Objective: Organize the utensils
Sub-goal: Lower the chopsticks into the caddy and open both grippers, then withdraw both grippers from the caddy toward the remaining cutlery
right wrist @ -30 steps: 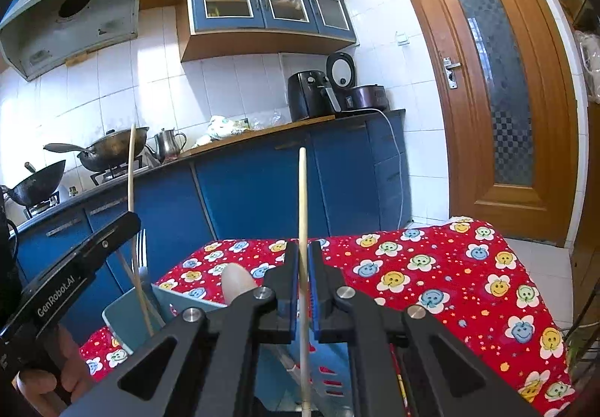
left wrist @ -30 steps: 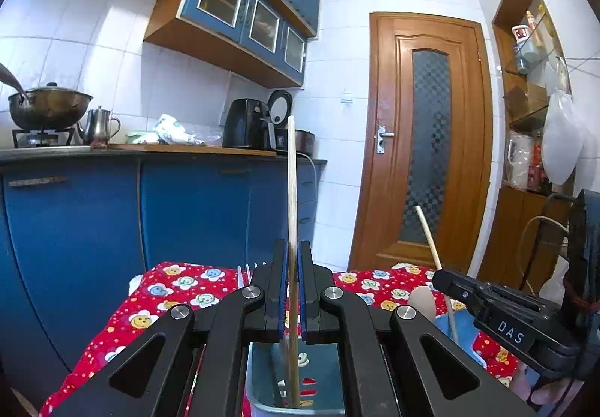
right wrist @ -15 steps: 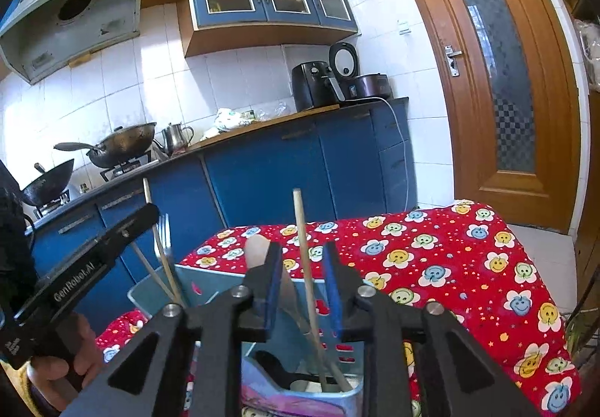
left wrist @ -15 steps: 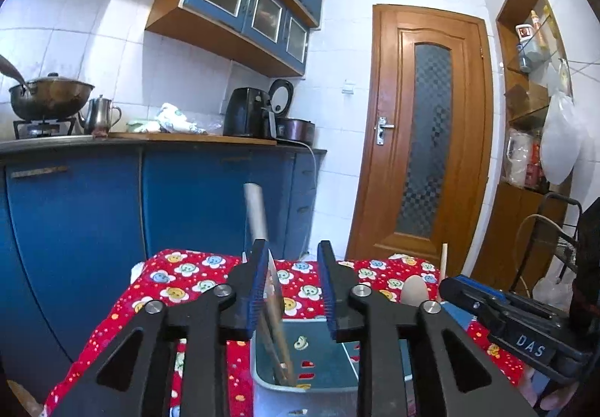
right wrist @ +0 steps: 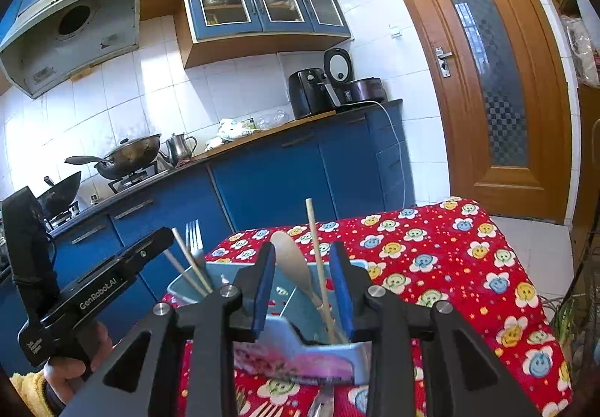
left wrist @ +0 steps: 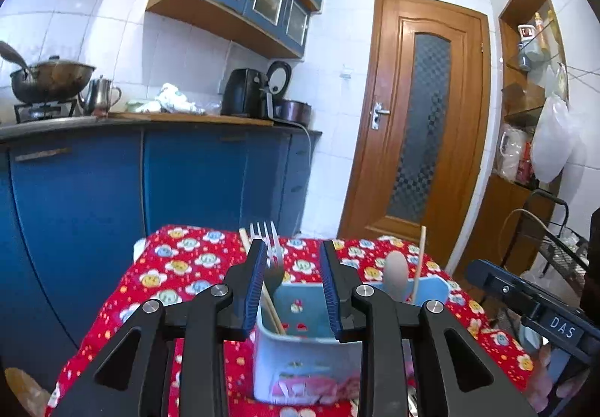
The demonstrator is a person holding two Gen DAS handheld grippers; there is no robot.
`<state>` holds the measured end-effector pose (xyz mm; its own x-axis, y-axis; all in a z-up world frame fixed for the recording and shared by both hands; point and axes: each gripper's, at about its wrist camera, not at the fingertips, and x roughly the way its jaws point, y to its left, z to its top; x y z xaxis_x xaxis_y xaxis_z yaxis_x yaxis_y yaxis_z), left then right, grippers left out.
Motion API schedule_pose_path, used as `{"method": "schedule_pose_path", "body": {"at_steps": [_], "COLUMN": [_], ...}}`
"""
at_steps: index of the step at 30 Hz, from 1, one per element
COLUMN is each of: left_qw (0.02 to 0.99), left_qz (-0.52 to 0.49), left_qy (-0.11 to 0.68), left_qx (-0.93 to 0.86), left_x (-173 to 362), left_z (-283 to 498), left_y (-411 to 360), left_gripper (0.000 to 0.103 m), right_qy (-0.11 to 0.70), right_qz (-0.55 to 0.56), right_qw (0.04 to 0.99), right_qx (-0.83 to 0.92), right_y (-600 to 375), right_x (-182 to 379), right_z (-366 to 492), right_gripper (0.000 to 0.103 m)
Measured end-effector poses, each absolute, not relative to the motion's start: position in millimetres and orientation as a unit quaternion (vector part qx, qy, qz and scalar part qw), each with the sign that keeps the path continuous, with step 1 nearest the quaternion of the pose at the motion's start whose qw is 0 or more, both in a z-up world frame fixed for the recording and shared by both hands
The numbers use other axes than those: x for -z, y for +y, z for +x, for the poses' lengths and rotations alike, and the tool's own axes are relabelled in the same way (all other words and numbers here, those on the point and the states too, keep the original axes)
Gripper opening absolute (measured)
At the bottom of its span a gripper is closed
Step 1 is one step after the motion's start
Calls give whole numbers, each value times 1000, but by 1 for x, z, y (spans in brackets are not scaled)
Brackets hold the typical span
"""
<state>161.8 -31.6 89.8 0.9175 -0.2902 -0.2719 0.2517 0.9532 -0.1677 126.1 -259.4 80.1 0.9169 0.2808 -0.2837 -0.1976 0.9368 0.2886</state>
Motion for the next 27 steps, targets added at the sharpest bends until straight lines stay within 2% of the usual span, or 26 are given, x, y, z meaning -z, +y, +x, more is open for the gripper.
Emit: {"method": "schedule_pose_path", "body": {"at_steps": [13, 27], "left_qw": [965, 946], "left_qz": [-65, -50], "left_qy": [197, 270], "left_qx": [161, 172], "left_x": [-92, -73], "left_z": [124, 101], "left_y": [-23, -23], "left_gripper": [30, 30], "right_qy": [183, 238], "right_qz": [132, 149], "right_qw": [967, 955], "right_qx": [-119, -94], "right_y": [-259, -265], "right_x": [-87, -58], "right_z": [76, 45], "right_gripper": [35, 36]}}
